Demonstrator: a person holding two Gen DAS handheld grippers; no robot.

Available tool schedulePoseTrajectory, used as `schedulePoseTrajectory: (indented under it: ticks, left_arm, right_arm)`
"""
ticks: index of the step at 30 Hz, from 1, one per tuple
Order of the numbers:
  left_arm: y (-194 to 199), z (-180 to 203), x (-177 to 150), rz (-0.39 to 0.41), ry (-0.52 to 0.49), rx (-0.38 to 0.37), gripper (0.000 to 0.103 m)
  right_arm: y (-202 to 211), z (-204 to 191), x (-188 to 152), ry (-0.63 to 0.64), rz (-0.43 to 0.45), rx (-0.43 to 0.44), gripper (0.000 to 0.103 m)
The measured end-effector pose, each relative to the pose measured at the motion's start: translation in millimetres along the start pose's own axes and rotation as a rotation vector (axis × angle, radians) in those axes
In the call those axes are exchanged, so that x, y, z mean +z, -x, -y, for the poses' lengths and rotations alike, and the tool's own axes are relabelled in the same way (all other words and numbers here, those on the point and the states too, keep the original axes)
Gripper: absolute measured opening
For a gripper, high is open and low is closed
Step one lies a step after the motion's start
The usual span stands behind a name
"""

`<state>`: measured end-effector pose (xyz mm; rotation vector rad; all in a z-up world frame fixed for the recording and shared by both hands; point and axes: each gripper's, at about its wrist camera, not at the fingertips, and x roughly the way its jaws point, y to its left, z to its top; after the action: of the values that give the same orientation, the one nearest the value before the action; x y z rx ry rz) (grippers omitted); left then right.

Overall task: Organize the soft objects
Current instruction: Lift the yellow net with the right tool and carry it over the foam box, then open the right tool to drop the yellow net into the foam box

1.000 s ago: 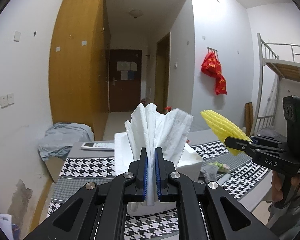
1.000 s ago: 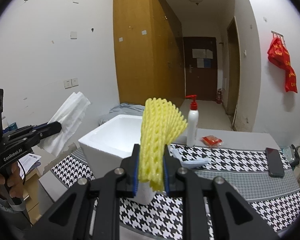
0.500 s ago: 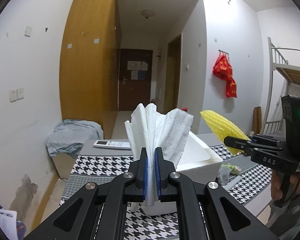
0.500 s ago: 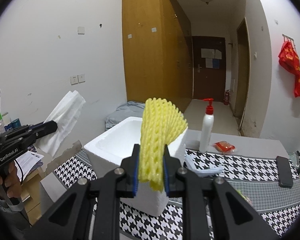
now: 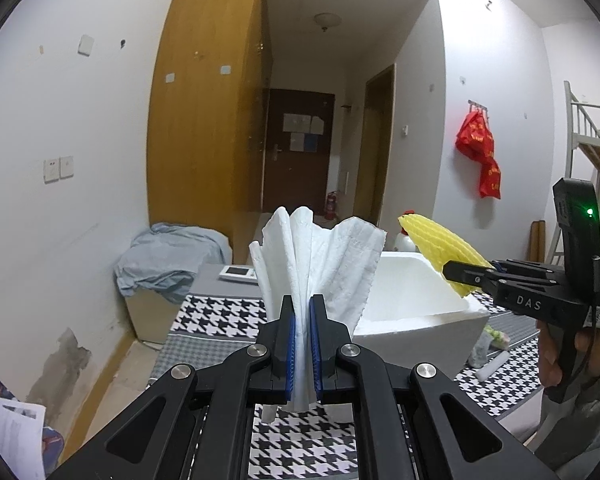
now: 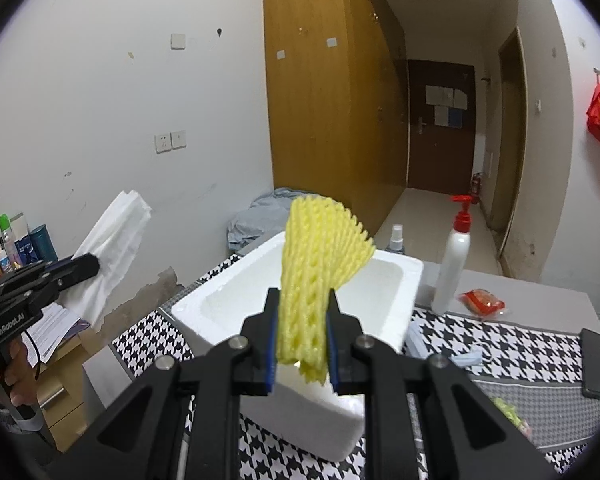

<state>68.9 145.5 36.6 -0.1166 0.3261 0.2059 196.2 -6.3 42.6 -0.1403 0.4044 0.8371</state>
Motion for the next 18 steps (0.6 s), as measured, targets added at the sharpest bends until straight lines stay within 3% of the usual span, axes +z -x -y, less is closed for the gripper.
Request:
schedulePoseTrajectory:
  ticks: [16, 18]
  left_arm:
    - [-13, -15, -5, -0.030, 0.021, 0.017, 0.007]
    - [-14, -16, -5, -0.032, 0.024, 0.019, 0.007]
  right_arm:
    - [-38, 3, 4, -0.016, -0.076, -0.005, 0.024]
    - [-40, 3, 5, -0.016, -0.079, -0.009, 0.034]
